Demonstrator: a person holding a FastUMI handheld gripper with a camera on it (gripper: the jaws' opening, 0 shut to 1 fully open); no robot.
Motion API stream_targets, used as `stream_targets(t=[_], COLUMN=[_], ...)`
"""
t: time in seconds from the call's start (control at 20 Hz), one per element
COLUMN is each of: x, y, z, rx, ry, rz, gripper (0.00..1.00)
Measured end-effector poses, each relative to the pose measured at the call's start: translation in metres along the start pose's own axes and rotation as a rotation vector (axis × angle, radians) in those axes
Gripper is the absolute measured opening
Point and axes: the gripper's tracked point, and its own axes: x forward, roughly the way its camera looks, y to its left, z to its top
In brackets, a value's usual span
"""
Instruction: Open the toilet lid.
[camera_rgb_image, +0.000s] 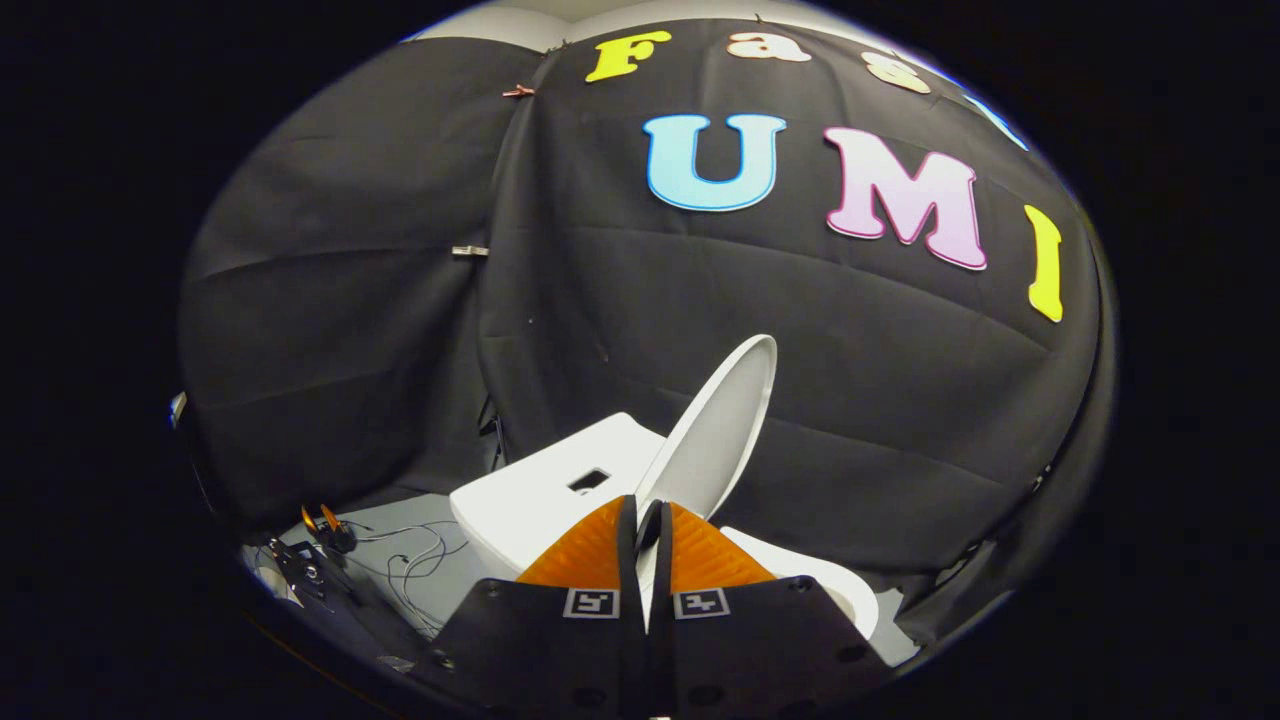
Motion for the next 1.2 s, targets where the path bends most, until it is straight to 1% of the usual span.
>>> stream_targets(t=[0.1,0.3,0.4,0.45,0.5,0.55,0.65,0.7,0.8,0.85,1.0,1.1,1.2], x=[0.009,0.024,0.031,0.034,0.038,0.041,0.048,0.051,0.054,0.061,0.062,0.062,0.059], y=[0.015,0.037,0.050,0.053,0.060,0.069,0.081,0.093,0.107,0.105,0.098,0.094,0.082], z=[0.004,0.008,0.007,0.008,0.008,0.007,0.006,-0.002,-0.017,-0.021,-0.023,-0.019,-0.002], rx=[-0.003,-0.060,-0.061,-0.068,-0.068,-0.069,-0.064,-0.046,-0.041,-0.054,-0.069,-0.078,-0.095], ry=[-0.017,-0.037,-0.038,-0.044,-0.038,-0.029,-0.036,0.008,0.075,0.067,0.028,0.009,-0.045], rz=[0.030,0.043,0.063,0.068,0.086,0.115,0.155,0.188,0.232,0.222,0.207,0.206,0.184], gripper=[0.05,0.08,0.07,0.11,0.11,0.14,0.24,0.25,0.71,0.95,0.95,0.98,0.99])
